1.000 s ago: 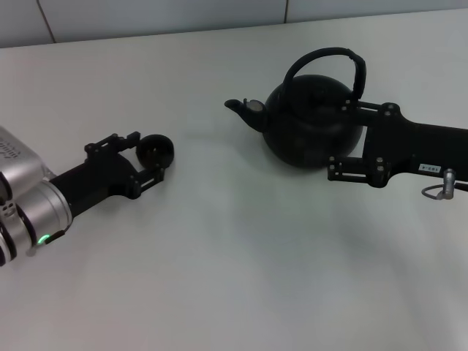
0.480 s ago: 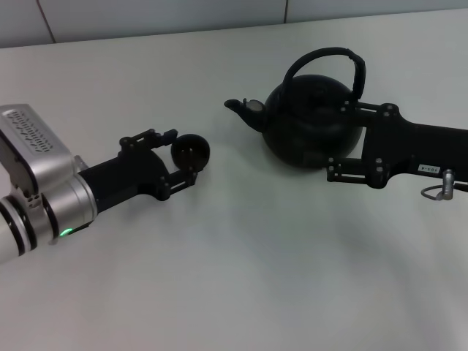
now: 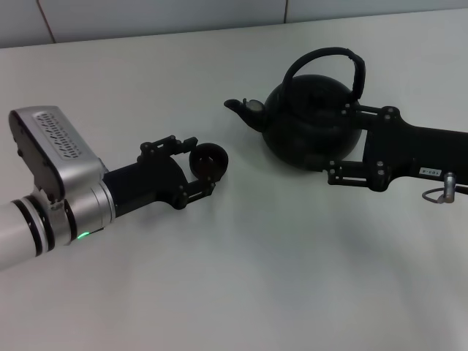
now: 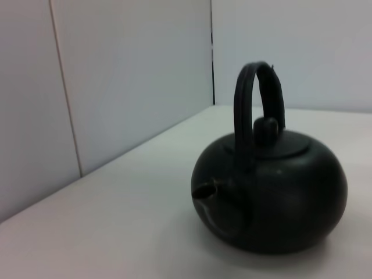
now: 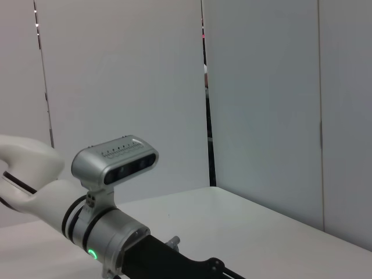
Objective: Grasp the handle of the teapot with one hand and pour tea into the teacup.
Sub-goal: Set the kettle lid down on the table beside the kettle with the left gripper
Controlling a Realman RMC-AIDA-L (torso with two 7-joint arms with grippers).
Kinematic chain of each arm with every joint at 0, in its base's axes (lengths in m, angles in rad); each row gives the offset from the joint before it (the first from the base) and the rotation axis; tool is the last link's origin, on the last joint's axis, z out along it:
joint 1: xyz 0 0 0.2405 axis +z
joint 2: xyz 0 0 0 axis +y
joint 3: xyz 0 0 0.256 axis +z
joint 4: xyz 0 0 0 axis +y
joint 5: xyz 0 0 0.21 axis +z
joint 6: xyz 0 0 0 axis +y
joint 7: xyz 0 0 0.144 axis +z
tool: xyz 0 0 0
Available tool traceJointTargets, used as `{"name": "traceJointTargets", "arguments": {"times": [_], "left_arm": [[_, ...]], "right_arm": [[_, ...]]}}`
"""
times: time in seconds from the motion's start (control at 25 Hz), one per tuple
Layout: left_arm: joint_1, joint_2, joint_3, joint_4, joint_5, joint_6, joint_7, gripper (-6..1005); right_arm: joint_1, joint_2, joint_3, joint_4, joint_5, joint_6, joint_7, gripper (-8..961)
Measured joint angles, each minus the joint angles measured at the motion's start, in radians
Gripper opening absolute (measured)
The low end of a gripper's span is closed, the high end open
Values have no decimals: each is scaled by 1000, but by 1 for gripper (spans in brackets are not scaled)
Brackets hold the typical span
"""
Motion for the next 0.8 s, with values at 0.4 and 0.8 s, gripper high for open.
{"name": "traceJointTargets", "arguments": {"times": [0.4,0.8], "left_arm": [[5,0,61,11,-79,-58,10,734],[3,0,63,12,-80,-68,10,748]], "right_arm": [[-2,0,0,0,0,5,-10,731],[2,-1,4,0,0,6,-11,730]]}}
